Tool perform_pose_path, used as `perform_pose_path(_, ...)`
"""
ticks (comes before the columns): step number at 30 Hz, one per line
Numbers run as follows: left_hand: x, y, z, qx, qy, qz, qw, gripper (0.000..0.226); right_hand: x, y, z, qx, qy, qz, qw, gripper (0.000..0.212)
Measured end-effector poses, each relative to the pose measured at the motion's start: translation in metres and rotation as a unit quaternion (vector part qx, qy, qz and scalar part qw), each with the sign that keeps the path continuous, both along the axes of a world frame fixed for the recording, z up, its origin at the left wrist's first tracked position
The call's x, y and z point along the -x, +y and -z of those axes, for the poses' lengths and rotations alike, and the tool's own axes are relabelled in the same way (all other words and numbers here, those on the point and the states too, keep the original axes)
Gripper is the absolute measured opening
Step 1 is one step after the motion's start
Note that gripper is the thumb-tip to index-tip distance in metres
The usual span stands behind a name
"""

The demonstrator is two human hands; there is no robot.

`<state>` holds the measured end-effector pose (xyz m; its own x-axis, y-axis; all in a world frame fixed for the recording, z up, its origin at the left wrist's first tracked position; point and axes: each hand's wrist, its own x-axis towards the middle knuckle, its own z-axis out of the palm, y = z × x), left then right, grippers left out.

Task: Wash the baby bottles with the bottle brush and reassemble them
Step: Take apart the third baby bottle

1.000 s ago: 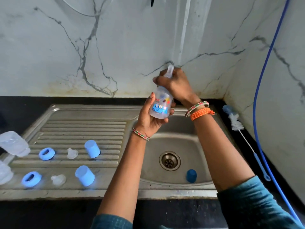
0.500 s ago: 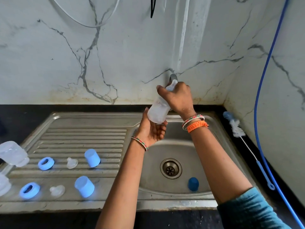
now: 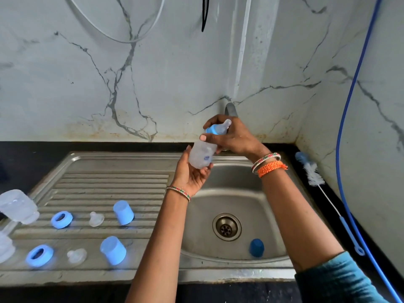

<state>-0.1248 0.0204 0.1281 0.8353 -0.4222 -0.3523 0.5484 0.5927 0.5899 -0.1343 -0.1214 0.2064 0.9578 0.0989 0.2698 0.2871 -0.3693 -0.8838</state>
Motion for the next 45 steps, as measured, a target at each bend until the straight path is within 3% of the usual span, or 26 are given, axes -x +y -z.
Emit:
perform_pose_path(2,-0.004,-0.001,0.003,0.006,0.033,-0.012,0.999,0.049,0.003,-0.002,-0.002,-0.062,-0.002,-0.027,0.998,0.022)
perform_pose_path(3,-0.006,-0.002,0.006,0.003,0.041,-0.022,0.999,0.048,0.003,-0.004,-0.002,-0.042,-0.008,-0.023,0.999,0.025)
perform_pose_path(6,-0.011,-0.005,0.014,-0.050,0.034,-0.023,0.998,0.049,0.003,-0.006,0.004,0.120,-0.005,-0.011,0.993,0.038)
perform_pose_path(9,-0.008,0.001,0.025,-0.142,0.026,0.050,0.988,0.051,0.002,-0.005,0.017,0.202,-0.011,0.047,0.978,0.026)
perform_pose_path(12,-0.008,0.009,0.043,-0.300,-0.011,0.114,0.947,0.045,0.000,0.002,0.041,0.262,-0.002,0.053,0.964,0.013)
perform_pose_path(14,-0.012,0.017,0.056,-0.414,-0.023,0.065,0.908,0.047,0.000,0.010,0.073,0.302,0.030,0.031,0.952,0.012)
perform_pose_path(16,-0.018,0.027,0.065,-0.459,-0.035,0.024,0.888,0.043,0.005,0.019,0.115,0.341,0.076,-0.006,0.937,0.014)
perform_pose_path(19,-0.022,0.039,0.072,-0.414,0.007,0.036,0.909,0.042,0.021,0.032,0.175,0.376,0.142,-0.053,0.914,0.016)
perform_pose_path(24,-0.019,0.047,0.080,-0.399,0.027,0.047,0.915,0.038,0.041,0.046,0.231,0.401,0.190,-0.100,0.891,0.018)
perform_pose_path(36,-0.013,0.035,0.080,-0.377,0.000,0.094,0.922,0.031,0.047,0.025,0.238,0.408,0.229,-0.123,0.875,0.023)
perform_pose_path(39,-0.009,0.033,0.076,-0.376,-0.009,0.106,0.921,0.033,0.045,0.025,0.234,0.400,0.226,-0.120,0.880,0.021)
perform_pose_path(42,-0.006,0.033,0.070,-0.386,-0.023,0.125,0.914,0.017,0.035,0.019,0.219,0.364,0.200,-0.076,0.906,0.013)
perform_pose_path(45,-0.004,0.028,0.063,-0.403,-0.067,0.185,0.894,0.012,0.014,0.014,0.185,0.217,0.190,0.032,0.957,0.006)
